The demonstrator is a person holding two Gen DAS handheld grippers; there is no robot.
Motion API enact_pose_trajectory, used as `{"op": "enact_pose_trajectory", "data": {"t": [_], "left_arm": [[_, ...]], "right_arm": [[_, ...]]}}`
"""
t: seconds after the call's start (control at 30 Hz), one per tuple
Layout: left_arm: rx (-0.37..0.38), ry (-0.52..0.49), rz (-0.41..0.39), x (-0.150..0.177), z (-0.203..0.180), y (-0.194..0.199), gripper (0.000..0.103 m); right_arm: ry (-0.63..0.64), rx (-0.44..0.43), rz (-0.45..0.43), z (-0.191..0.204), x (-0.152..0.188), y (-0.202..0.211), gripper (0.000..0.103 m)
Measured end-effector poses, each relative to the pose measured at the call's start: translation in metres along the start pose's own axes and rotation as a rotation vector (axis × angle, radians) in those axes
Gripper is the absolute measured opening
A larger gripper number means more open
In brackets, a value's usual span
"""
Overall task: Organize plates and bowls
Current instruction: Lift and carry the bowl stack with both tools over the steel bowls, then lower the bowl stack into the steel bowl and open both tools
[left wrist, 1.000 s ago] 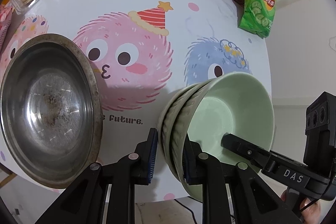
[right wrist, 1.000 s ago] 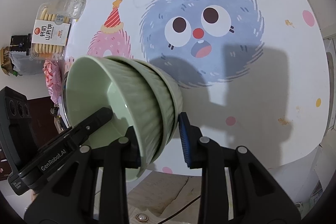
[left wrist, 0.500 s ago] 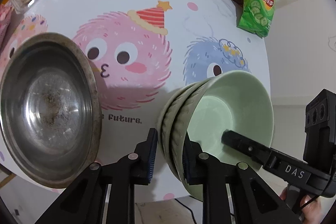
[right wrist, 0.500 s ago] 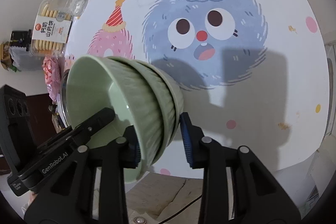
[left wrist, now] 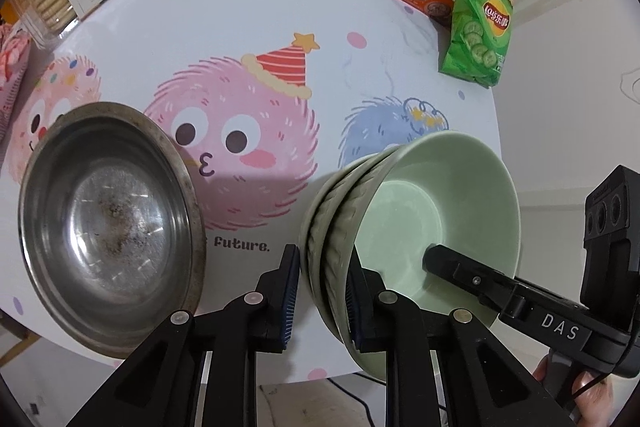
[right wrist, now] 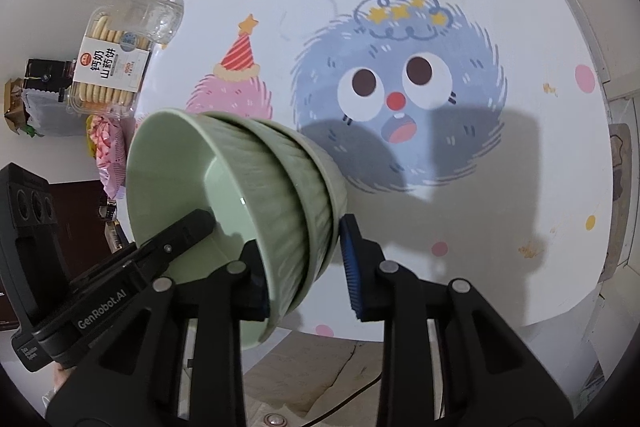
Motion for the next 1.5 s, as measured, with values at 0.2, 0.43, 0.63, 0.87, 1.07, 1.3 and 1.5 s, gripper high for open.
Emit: {"op": "enact_pose_trajectory", "data": {"t": [0.2,0.43,0.63,0.87,1.07,1.3,1.5], "left_arm": [[-0.005,0.009,-0.011,-0.004,-0.001,0.013,0.02],[-0.02,0.02,-0.044,-0.01,0.002,0.036,0.02],[-0.036,0.032,-0.076,-0.013,0.01,0.059,0.02],[-0.057,0.06,-0.118,-0.016,0.032,0.091,0.02],[-0.066,0.079,-0.143,-0.014,0.064,0.114,0.02],[-0.072,0.097,-0.141,-0.011,0.109,0.128,0.02],[-0.074,0.081,-0.115,-0.01,0.138,0.122,0.02]], "right_arm": [[0.022,0.01,-0.006,0.012,-0.005,0.01,0.031],[0.059,0.005,-0.012,0.034,-0.01,0.021,0.031],[0.102,-0.004,-0.019,0.056,-0.013,0.029,0.031],[0.156,-0.023,-0.014,0.09,-0.01,0.03,0.031],[0.197,-0.027,-0.013,0.127,-0.003,0.024,0.031],[0.209,-0.03,-0.002,0.168,0.012,0.001,0.031],[0.189,-0.019,0.017,0.184,0.023,-0.023,0.031]]}}
Point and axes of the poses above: each gripper's, at about its wrist camera, not at the fingertips, and y roughly against the way its jaws point, z to its left, x to its underside, the point moved 4 cm from there along -y, roughly the way its jaws point, and after that the axes turned 5 degrees about x, right-handed, at the moved point
